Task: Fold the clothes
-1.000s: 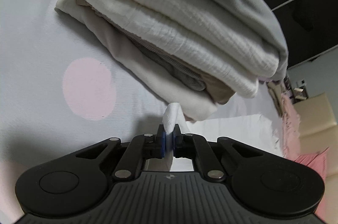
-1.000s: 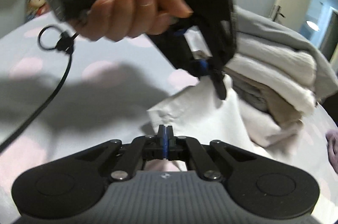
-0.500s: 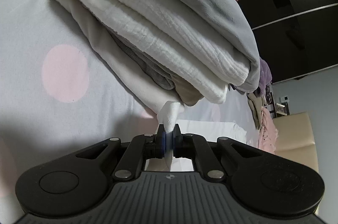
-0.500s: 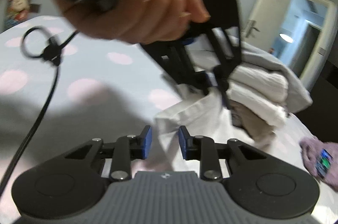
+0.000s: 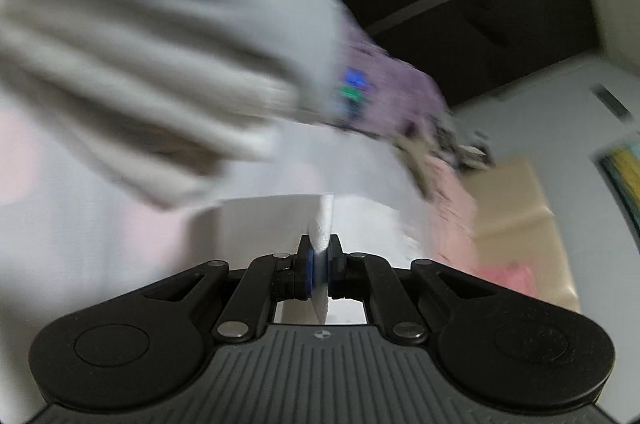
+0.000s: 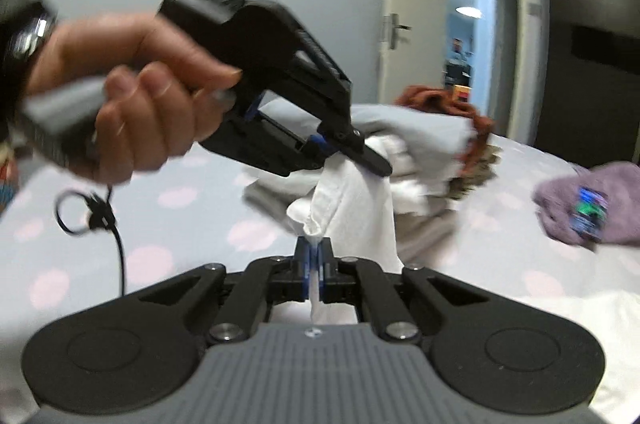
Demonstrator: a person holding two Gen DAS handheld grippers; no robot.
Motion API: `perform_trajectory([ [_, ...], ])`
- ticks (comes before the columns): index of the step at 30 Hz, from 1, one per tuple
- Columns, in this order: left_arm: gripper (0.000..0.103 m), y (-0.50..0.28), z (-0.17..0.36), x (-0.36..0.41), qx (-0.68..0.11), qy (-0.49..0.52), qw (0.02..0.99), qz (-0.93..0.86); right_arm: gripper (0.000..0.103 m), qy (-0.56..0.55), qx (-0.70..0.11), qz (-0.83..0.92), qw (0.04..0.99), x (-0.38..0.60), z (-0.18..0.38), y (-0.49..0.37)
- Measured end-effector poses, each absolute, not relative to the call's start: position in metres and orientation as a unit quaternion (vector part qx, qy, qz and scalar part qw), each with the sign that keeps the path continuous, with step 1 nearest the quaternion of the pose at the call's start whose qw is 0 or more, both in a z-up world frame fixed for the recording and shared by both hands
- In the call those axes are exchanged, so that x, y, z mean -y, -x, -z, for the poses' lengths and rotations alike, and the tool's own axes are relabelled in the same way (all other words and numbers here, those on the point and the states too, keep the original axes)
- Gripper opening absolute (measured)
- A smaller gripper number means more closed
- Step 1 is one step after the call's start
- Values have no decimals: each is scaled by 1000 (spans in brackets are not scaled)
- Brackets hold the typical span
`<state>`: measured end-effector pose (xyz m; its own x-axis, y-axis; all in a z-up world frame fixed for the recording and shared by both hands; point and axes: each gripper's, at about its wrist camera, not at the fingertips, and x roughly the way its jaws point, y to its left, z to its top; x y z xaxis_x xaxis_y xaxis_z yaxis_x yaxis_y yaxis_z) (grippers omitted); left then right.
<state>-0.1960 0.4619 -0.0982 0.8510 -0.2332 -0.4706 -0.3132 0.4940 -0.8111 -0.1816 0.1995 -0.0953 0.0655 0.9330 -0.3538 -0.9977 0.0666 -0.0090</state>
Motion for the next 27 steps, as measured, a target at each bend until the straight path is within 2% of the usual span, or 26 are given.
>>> perform_trajectory([
  [7, 4, 91, 63, -397, -263, 459, 837, 138, 5, 43, -170, -590, 788, -126, 47, 119],
  [15, 4, -30, 55, -280, -310, 403, 814, 282, 5, -55, -214, -448, 866, -31, 20, 60],
  [21, 4, -84, 60, -170, -365, 331, 786, 373, 5, -133, -252, -323, 902, 39, 23, 39],
  [27, 4, -98, 101, -69, -458, 248, 743, 420, 4, -198, -321, -217, 900, 102, 53, 53],
])
